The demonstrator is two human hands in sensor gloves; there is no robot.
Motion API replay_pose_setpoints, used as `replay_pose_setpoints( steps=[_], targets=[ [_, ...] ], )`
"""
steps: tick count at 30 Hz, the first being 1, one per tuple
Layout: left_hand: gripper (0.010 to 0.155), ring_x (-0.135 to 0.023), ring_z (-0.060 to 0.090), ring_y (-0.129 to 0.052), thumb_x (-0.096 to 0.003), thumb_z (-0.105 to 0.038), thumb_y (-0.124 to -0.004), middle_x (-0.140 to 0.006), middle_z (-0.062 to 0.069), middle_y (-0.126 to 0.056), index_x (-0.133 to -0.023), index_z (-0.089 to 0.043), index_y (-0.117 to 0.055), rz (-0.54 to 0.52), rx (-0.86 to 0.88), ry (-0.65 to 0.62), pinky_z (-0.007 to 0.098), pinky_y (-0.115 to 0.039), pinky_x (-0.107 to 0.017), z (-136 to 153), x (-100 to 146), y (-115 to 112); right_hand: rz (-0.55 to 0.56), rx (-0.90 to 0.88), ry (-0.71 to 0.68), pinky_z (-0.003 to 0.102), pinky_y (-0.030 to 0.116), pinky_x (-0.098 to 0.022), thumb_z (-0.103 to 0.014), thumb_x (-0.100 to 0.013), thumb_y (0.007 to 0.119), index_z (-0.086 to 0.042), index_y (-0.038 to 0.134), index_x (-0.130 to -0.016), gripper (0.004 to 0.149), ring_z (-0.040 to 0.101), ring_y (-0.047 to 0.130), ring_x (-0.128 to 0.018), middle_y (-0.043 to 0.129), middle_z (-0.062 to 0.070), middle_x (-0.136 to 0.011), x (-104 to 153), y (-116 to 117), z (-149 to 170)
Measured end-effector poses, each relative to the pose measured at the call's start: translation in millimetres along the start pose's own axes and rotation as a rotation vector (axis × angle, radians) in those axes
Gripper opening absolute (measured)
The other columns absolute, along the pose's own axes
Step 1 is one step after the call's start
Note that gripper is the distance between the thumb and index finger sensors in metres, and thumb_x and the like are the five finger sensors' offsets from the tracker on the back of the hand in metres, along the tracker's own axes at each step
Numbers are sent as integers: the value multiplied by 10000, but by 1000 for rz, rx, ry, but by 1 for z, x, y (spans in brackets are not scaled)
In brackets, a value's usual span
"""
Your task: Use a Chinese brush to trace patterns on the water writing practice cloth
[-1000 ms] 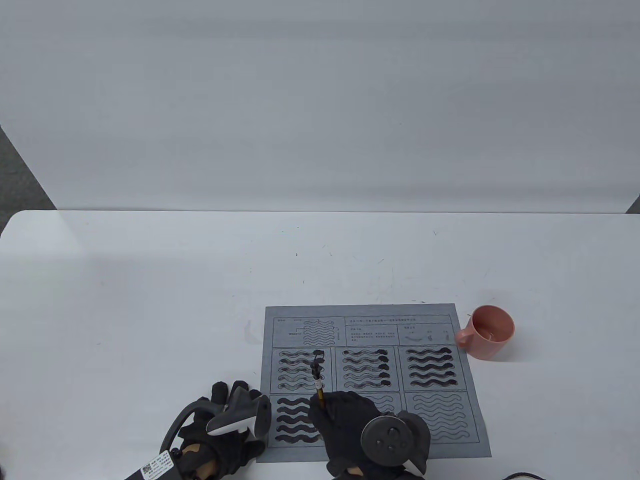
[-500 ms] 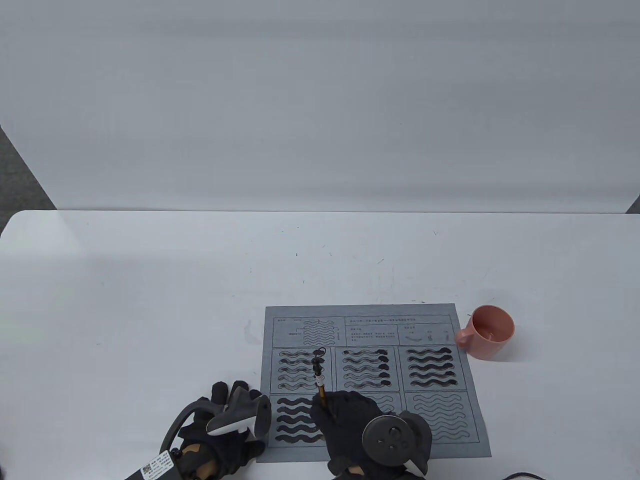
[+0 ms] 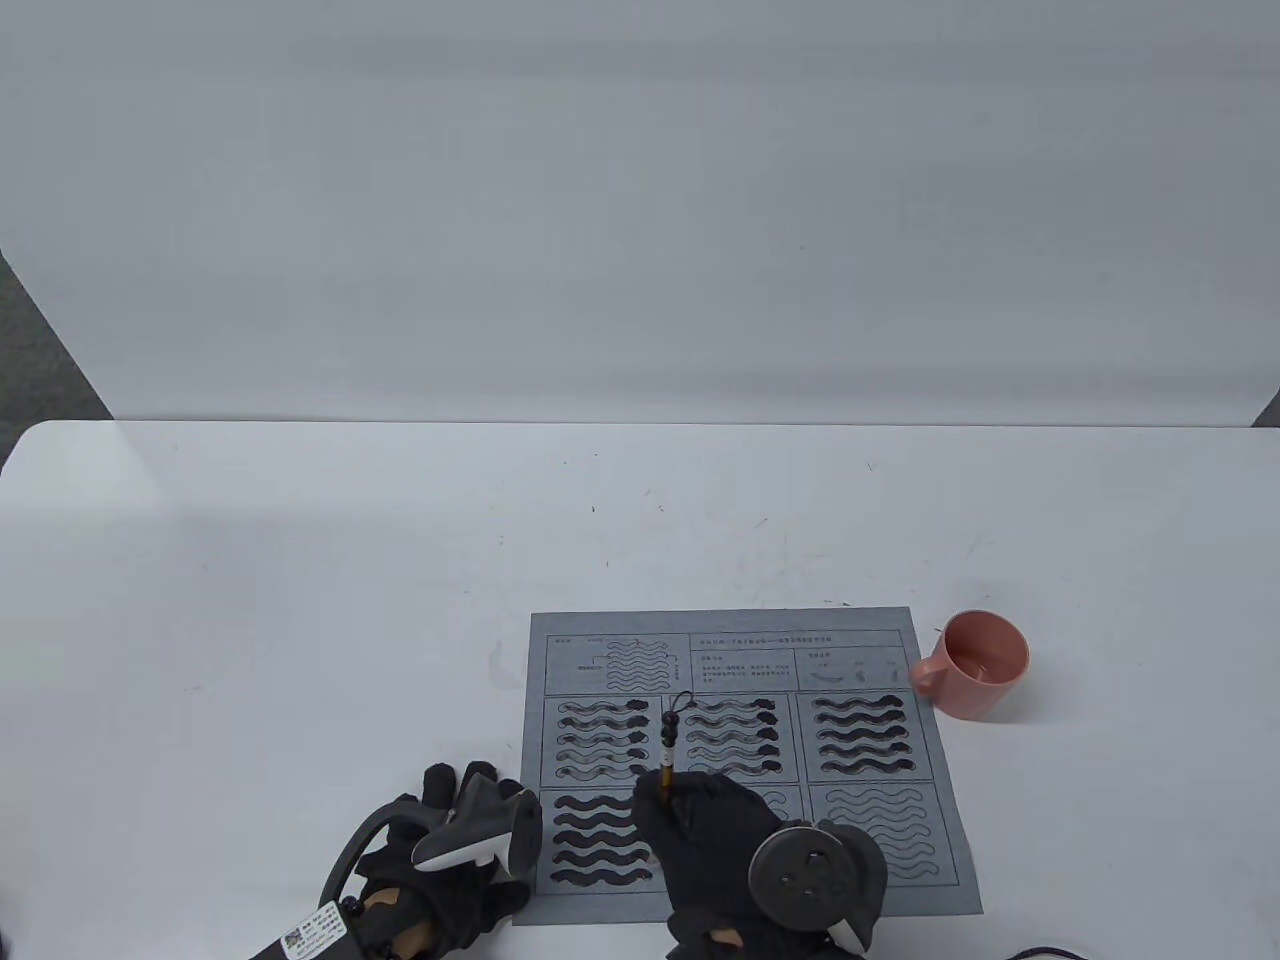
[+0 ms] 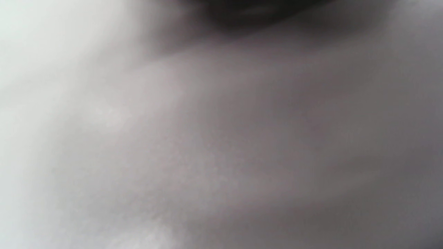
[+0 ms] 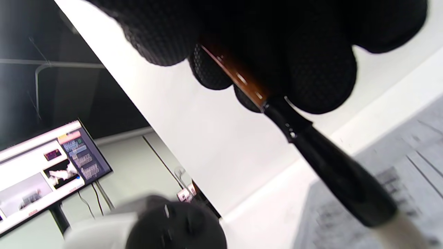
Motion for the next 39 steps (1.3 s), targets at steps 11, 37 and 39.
replay_pose_setpoints(
  steps=[11, 37, 39],
  targets=[
    [928, -1019, 474, 143, -299, -632, -375, -992, 64, 299, -869, -310, 281, 2, 12, -5, 687, -167, -778, 0, -1, -1, 316, -113, 78, 668, 687, -492, -326, -507, 777, -54, 873, -776, 395, 468, 932, -623, 978, 217, -741, -18, -131, 30],
    [931, -1026, 470, 134, -301, -636, -381, -998, 59, 292, -874, -312, 277, 0, 9, -1, 684, -177, -780, 1, -1, 0, 568, 8, 722, 724, 488, -607, -358, -542, 692, -105, 744, -950, 483, 586, 554, -917, 573, 303, -1080, 19, -220, 206],
    [932, -1026, 469, 136, -301, -637, -381, -998, 58, 293, -874, -312, 278, 0, 9, 0, 685, -176, -781, 1, -1, 0, 552, 17, 774, 722, 498, -603, -351, -543, 685, -98, 739, -956, 487, 591, 563, -910, 580, 309, -1077, 23, -218, 213]
  ],
)
Point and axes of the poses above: the tracker on the back of each hand, its own z axis roughly to the little-finger side, its own x axis roughly from the fingertips to the wrist, y = z × x, the point moved 4 cm from there along -x, roughly from the wrist to the fingertips
